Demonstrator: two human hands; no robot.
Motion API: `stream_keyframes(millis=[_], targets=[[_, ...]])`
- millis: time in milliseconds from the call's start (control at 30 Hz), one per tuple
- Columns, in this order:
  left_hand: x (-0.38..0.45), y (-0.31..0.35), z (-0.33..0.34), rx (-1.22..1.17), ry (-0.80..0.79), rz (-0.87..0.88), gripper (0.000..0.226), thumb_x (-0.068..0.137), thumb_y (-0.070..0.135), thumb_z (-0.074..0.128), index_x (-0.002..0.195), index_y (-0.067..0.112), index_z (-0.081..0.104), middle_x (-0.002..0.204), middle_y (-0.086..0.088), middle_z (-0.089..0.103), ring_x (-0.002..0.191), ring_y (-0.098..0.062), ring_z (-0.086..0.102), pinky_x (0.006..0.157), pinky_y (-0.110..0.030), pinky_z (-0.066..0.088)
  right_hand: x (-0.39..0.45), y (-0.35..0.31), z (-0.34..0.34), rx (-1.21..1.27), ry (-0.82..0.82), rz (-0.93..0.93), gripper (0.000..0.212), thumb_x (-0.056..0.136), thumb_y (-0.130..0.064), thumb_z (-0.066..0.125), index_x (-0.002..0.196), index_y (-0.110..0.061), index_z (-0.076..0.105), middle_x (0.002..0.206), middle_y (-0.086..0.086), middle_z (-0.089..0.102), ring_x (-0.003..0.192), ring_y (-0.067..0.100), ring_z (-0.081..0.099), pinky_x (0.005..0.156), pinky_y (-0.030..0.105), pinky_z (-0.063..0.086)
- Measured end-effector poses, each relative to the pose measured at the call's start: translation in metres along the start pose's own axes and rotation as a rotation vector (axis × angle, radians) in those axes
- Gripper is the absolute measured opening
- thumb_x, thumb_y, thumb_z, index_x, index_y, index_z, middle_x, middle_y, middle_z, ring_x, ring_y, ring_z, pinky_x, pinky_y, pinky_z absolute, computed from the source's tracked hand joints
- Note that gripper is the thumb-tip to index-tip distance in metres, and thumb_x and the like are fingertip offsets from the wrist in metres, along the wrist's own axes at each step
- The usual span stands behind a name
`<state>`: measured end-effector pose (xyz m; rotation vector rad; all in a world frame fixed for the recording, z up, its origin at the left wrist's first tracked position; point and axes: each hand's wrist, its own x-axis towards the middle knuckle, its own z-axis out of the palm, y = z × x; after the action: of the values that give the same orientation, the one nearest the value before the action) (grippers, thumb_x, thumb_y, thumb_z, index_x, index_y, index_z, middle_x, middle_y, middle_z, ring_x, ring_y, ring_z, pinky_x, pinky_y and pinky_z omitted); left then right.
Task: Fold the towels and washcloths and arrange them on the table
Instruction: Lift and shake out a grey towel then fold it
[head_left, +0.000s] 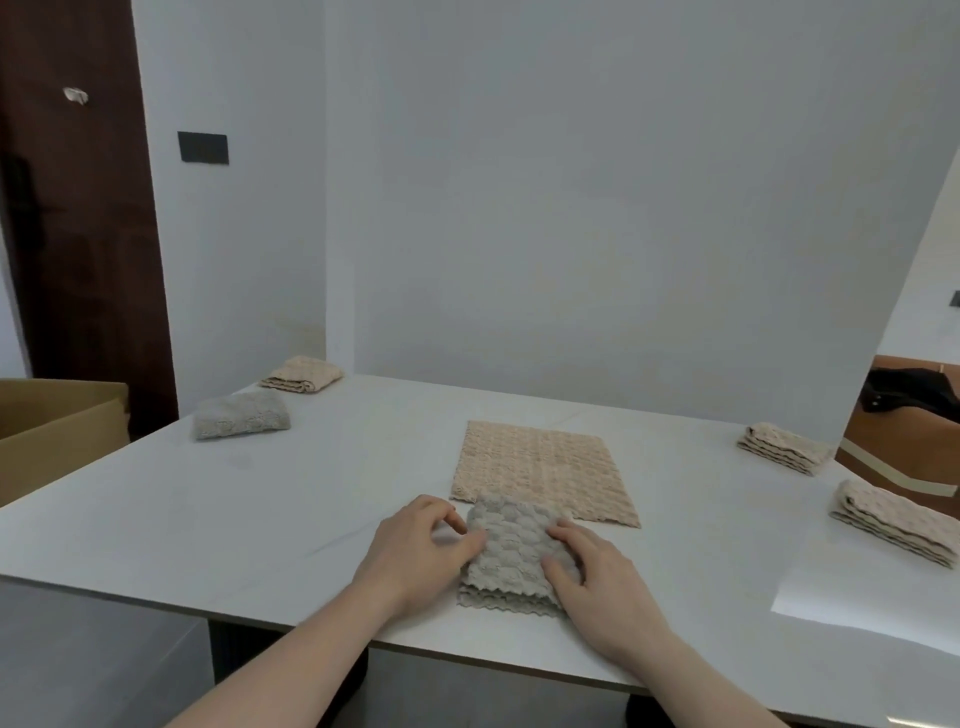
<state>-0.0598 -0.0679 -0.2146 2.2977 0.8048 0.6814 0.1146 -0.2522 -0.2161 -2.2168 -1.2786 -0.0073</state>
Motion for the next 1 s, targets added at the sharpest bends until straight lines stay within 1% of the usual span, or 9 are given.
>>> stream_keyframes(millis=[133, 333, 467, 600, 700, 767, 867, 933, 1000], targets=[[0.001, -0.002, 0.001, 0.015, -0.007, 0.052, 0.038, 0.072, 0.074, 0.066, 0.082, 0.038, 0.069, 0.12, 0.034, 0.053, 0.117, 0.003, 0.052, 0.106, -0.031, 0.04, 0.001, 0.001, 0.0, -0.053, -0.034, 0.0, 0.05, 0.099, -0.059, 0.042, 0.146, -0.043, 0.048, 0.16, -0.027, 0.032, 0.145, 0.003, 0.034, 0.122, 0.032, 0.024], [0.004, -0.002, 0.0, -0.015, -0.023, 0.039, 0.012, 0.076, 0.055, 0.077, 0.075, 0.044, 0.071, 0.117, 0.033, 0.056, 0.115, 0.002, 0.055, 0.108, -0.034, 0.04, 0.002, 0.001, 0.003, -0.072, -0.032, 0.016, 0.05, 0.097, -0.06, 0.042, 0.143, -0.043, 0.049, 0.157, -0.026, 0.037, 0.143, 0.003, 0.035, 0.12, 0.033, 0.025], [0.006, -0.002, 0.0, 0.008, -0.01, 0.005, 0.016, 0.071, 0.048, 0.073, 0.068, 0.033, 0.07, 0.111, 0.03, 0.06, 0.11, 0.002, 0.057, 0.105, -0.033, 0.041, 0.002, -0.001, 0.002, -0.075, -0.026, 0.021, 0.047, 0.097, -0.059, 0.042, 0.14, -0.043, 0.051, 0.151, -0.023, 0.045, 0.141, 0.006, 0.038, 0.117, 0.033, 0.027], [0.004, 0.0, -0.001, 0.04, 0.033, -0.017, 0.025, 0.074, 0.039, 0.064, 0.062, 0.019, 0.059, 0.102, 0.024, 0.065, 0.104, -0.002, 0.059, 0.096, -0.032, 0.042, 0.001, -0.001, -0.001, -0.021, -0.002, 0.031, 0.048, 0.093, -0.06, 0.047, 0.138, -0.042, 0.053, 0.145, -0.025, 0.049, 0.136, 0.006, 0.044, 0.115, 0.034, 0.032], [0.006, 0.0, -0.002, 0.019, 0.071, -0.028, 0.028, 0.075, 0.051, 0.052, 0.066, 0.025, 0.06, 0.097, 0.02, 0.064, 0.1, -0.009, 0.059, 0.093, -0.035, 0.042, -0.002, 0.0, -0.007, 0.143, 0.099, 0.101, 0.046, 0.094, -0.059, 0.051, 0.136, -0.041, 0.053, 0.138, -0.022, 0.051, 0.129, 0.007, 0.049, 0.112, 0.038, 0.039], [0.005, 0.001, 0.0, 0.078, 0.053, -0.009, 0.036, 0.078, 0.068, 0.053, 0.075, 0.034, 0.064, 0.1, 0.024, 0.061, 0.102, -0.003, 0.055, 0.095, -0.034, 0.04, -0.002, 0.002, -0.008, 0.206, 0.144, 0.166, 0.047, 0.097, -0.06, 0.045, 0.138, -0.038, 0.052, 0.14, -0.017, 0.053, 0.128, 0.009, 0.05, 0.113, 0.04, 0.04], [0.002, 0.005, 0.001, 0.164, -0.015, 0.016, 0.053, 0.075, 0.088, 0.046, 0.092, 0.042, 0.065, 0.11, 0.029, 0.055, 0.11, 0.001, 0.046, 0.103, -0.033, 0.034, 0.0, 0.001, -0.004, 0.124, 0.107, 0.188, 0.051, 0.097, -0.058, 0.043, 0.141, -0.034, 0.048, 0.138, -0.014, 0.057, 0.127, 0.012, 0.048, 0.112, 0.039, 0.038], [0.0, 0.007, 0.001, 0.205, -0.053, 0.03, 0.059, 0.072, 0.093, 0.045, 0.104, 0.046, 0.06, 0.116, 0.031, 0.051, 0.115, 0.001, 0.042, 0.106, -0.032, 0.032, 0.0, -0.002, -0.004, 0.059, 0.08, 0.185, 0.053, 0.095, -0.057, 0.045, 0.143, -0.034, 0.046, 0.136, -0.015, 0.057, 0.128, 0.014, 0.046, 0.112, 0.038, 0.036], [-0.001, 0.006, 0.0, 0.213, -0.072, 0.036, 0.059, 0.071, 0.093, 0.047, 0.106, 0.047, 0.058, 0.116, 0.032, 0.05, 0.117, 0.001, 0.042, 0.107, -0.031, 0.033, -0.001, -0.005, -0.007, 0.048, 0.066, 0.191, 0.055, 0.094, -0.058, 0.046, 0.144, -0.035, 0.044, 0.131, -0.016, 0.057, 0.127, 0.012, 0.045, 0.111, 0.036, 0.035]])
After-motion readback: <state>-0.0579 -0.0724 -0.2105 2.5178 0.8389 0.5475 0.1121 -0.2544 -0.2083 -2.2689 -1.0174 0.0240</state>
